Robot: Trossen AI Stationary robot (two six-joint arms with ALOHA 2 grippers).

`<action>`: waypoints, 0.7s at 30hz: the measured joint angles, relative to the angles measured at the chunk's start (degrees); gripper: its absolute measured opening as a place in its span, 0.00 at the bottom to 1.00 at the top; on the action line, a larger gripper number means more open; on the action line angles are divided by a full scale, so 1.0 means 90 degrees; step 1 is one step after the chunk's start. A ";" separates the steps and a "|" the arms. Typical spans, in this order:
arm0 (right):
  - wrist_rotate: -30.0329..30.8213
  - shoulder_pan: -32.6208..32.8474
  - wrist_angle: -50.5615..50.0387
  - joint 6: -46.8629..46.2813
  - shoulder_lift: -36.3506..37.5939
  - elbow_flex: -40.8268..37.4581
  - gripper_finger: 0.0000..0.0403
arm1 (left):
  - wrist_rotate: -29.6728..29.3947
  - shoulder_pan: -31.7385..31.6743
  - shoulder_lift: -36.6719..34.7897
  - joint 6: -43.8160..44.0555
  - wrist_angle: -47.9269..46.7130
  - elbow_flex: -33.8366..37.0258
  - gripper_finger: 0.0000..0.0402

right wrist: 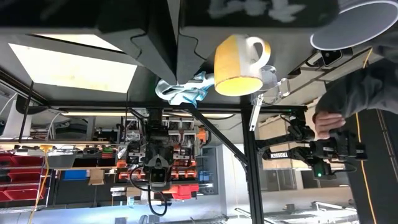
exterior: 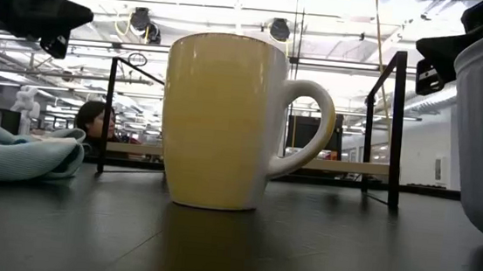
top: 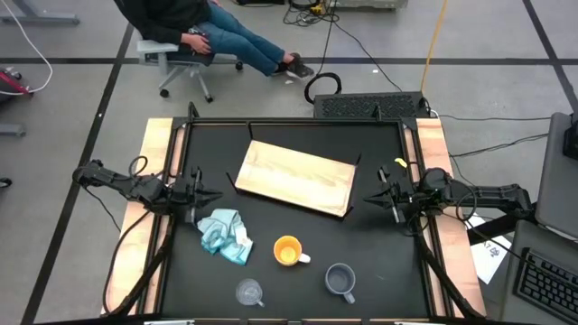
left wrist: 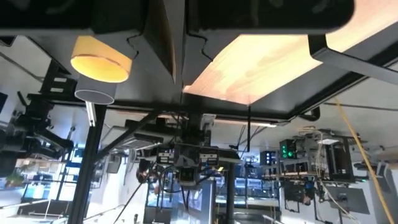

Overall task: Stack small to large cups/mugs on shelf
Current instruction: Put the transparent mug on the shelf

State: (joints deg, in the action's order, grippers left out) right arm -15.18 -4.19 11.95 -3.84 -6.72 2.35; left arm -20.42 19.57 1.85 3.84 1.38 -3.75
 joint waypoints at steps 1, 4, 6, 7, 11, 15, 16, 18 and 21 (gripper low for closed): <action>0.0001 0.0000 0.0001 0.0000 0.0000 -0.0001 0.00 | 0.0010 0.0002 0.0000 0.0050 -0.0007 0.0000 0.08; 0.0001 0.0000 0.0001 0.0002 0.0000 0.0000 0.00 | 0.0159 0.0002 0.0000 0.0155 -0.0020 0.0000 0.08; 0.0000 0.0000 0.0002 0.0018 0.0000 -0.0001 0.00 | 0.0162 0.0002 0.0000 0.0162 0.0052 0.0000 0.08; 0.0001 0.0000 0.0004 0.0019 0.0000 -0.0001 0.00 | 0.0162 0.0002 0.0000 0.0150 0.0095 0.0000 0.08; 0.0002 0.0000 0.0027 0.0019 0.0000 0.0000 0.00 | 0.0165 0.0002 0.0000 0.0097 0.0367 0.0000 0.08; 0.0002 0.0000 0.0027 0.0021 0.0000 -0.0002 0.00 | 0.0203 -0.0001 0.0000 -0.0260 0.0755 -0.0001 0.08; 0.0002 0.0000 0.0027 0.0020 0.0000 0.0000 0.00 | 0.0274 -0.0002 0.0000 -0.0431 0.0832 -0.0002 0.08; 0.0000 0.0000 0.0027 0.0022 0.0000 0.0000 0.00 | 0.0400 0.0000 0.0000 -0.0790 0.0882 -0.0002 0.06; 0.0002 0.0000 0.0044 0.0022 0.0000 -0.0002 0.00 | 0.0437 0.0000 0.0002 -0.1186 0.0835 -0.0032 0.01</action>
State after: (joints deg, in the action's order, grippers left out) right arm -15.16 -4.19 12.34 -3.64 -6.72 2.33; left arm -16.49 19.57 1.87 -6.84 8.90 -4.04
